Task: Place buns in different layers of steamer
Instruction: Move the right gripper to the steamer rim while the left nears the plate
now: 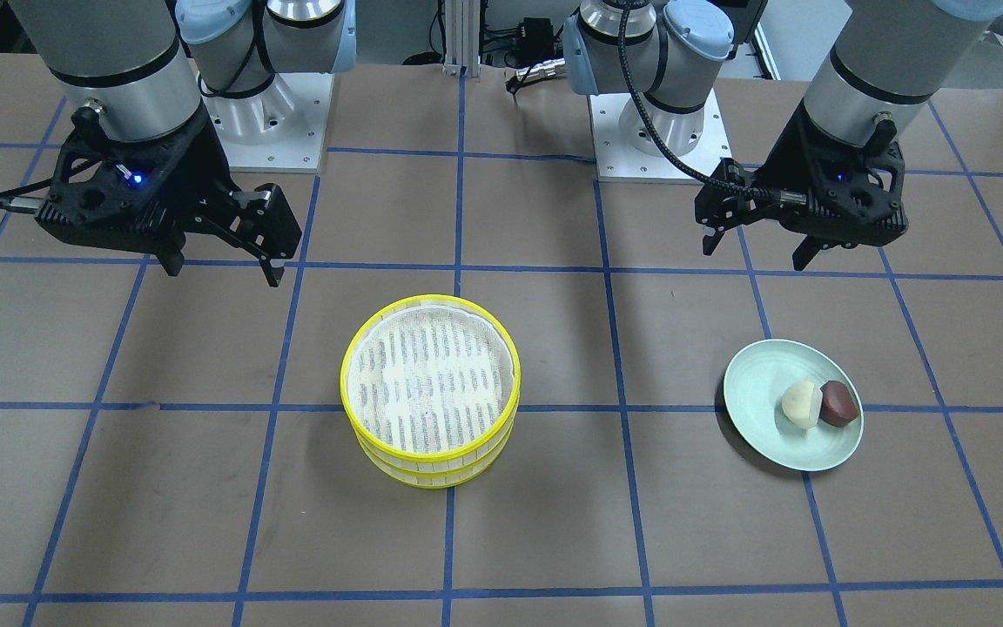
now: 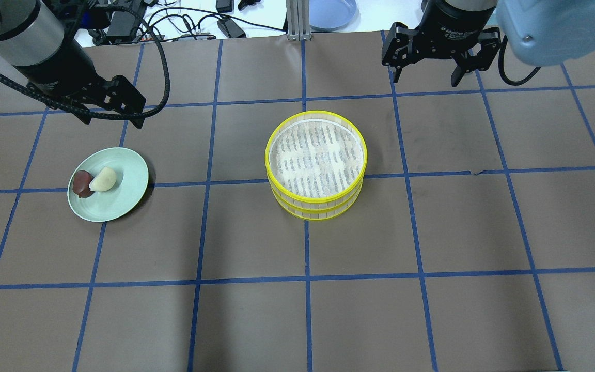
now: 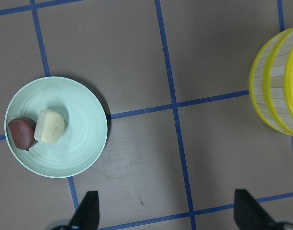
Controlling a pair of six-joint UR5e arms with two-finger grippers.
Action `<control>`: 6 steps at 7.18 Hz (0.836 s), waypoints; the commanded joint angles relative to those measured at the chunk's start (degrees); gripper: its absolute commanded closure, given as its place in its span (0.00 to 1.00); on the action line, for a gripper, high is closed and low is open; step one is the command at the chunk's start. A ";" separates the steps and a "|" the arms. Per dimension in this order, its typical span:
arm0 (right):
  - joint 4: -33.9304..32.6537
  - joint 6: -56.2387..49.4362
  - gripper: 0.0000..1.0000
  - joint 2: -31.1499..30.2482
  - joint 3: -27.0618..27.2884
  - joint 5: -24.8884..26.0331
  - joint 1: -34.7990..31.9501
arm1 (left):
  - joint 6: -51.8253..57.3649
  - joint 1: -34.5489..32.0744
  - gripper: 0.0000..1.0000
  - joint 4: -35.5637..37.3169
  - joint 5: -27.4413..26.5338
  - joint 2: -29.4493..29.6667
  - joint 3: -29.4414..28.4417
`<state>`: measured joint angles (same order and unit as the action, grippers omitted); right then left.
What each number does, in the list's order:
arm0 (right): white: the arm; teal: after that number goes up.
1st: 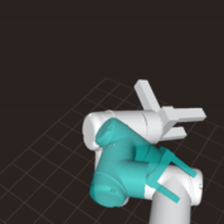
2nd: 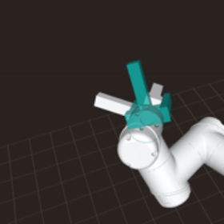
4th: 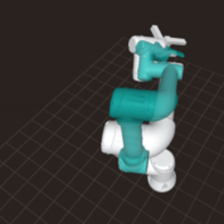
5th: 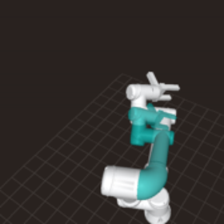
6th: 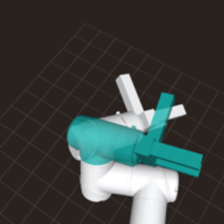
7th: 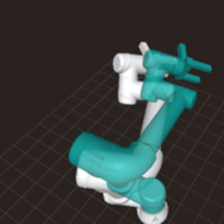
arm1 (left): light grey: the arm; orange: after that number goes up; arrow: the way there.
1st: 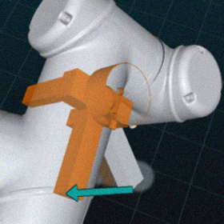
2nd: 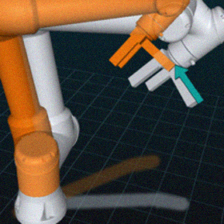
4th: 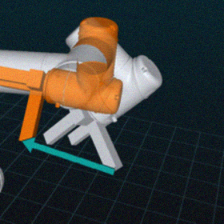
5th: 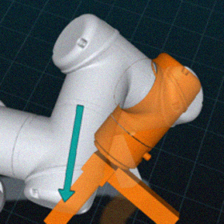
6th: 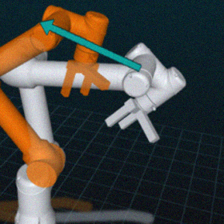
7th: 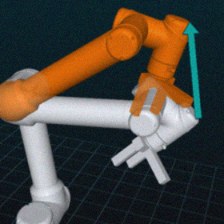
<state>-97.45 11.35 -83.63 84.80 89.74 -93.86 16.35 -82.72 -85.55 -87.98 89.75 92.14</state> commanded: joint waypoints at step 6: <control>-14.17 1.83 0.17 15.95 6.61 -2.29 -2.81 | 0.08 2.38 0.00 0.92 -1.75 2.71 0.93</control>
<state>-111.45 12.82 -68.56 91.35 87.66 -95.76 16.48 -80.80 -84.80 -89.00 91.57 92.63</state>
